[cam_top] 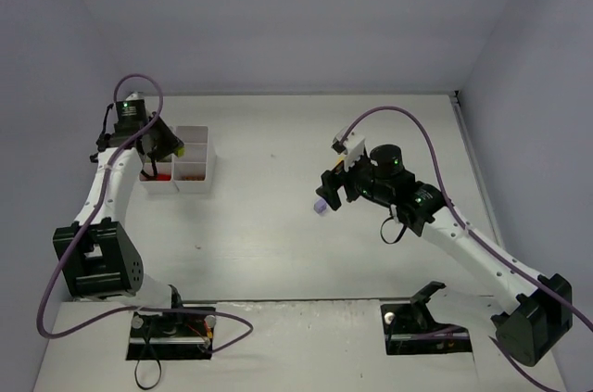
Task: Sort the legos into containers by color
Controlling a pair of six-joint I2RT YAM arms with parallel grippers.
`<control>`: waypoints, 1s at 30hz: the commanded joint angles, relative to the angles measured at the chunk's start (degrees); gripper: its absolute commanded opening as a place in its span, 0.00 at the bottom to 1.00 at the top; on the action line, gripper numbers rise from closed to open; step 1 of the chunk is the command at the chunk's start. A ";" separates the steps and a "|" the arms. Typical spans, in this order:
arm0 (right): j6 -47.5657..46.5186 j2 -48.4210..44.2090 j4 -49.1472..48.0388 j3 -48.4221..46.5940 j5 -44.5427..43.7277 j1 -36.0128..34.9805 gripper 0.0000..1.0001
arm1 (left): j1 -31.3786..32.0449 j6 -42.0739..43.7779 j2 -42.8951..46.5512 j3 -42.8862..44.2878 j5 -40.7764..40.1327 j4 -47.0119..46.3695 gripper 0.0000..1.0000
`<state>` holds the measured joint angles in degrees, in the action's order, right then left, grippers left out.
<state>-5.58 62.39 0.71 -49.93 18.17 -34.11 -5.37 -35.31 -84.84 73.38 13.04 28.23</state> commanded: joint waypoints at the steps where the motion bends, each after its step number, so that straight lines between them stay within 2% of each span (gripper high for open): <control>1: 1.19 -1.40 -2.47 -0.78 -2.00 0.27 0.81 | -2.71 -2.83 1.26 0.88 -6.53 -4.23 0.06; 8: 1.72 -0.60 -2.47 -0.61 -1.91 0.27 0.81 | -7.02 -4.77 -3.65 2.20 -9.61 -8.10 0.06; 13: 1.37 -0.60 -2.38 -0.08 -2.35 0.45 0.81 | -7.91 -6.70 -7.53 4.66 -9.61 -9.50 0.11; 16: 1.54 -0.25 -2.38 0.10 -2.53 0.71 0.81 | -7.91 -7.49 -8.85 5.36 -10.13 -9.25 0.19; 17: 1.63 -0.08 -2.38 0.19 -2.62 0.80 0.81 | -7.91 -7.75 -9.11 5.54 -10.92 -8.98 0.26; 23: 3.29 1.59 -2.38 0.27 -4.11 1.06 0.81 | -7.91 -7.49 -8.85 5.54 -11.72 -8.72 0.47; 27: 4.79 2.82 -2.29 0.45 -5.69 1.24 0.80 | -7.91 -7.32 -7.89 5.63 -11.37 -7.84 0.53; 30: 6.19 3.17 -2.20 0.54 -6.92 1.41 0.79 | -7.38 -6.44 -5.43 4.75 -9.88 -7.40 0.53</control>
<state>-1.50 65.17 0.82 -49.21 13.80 -33.30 -12.93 -42.39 -95.46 75.96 2.72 22.17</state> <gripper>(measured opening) 0.793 0.530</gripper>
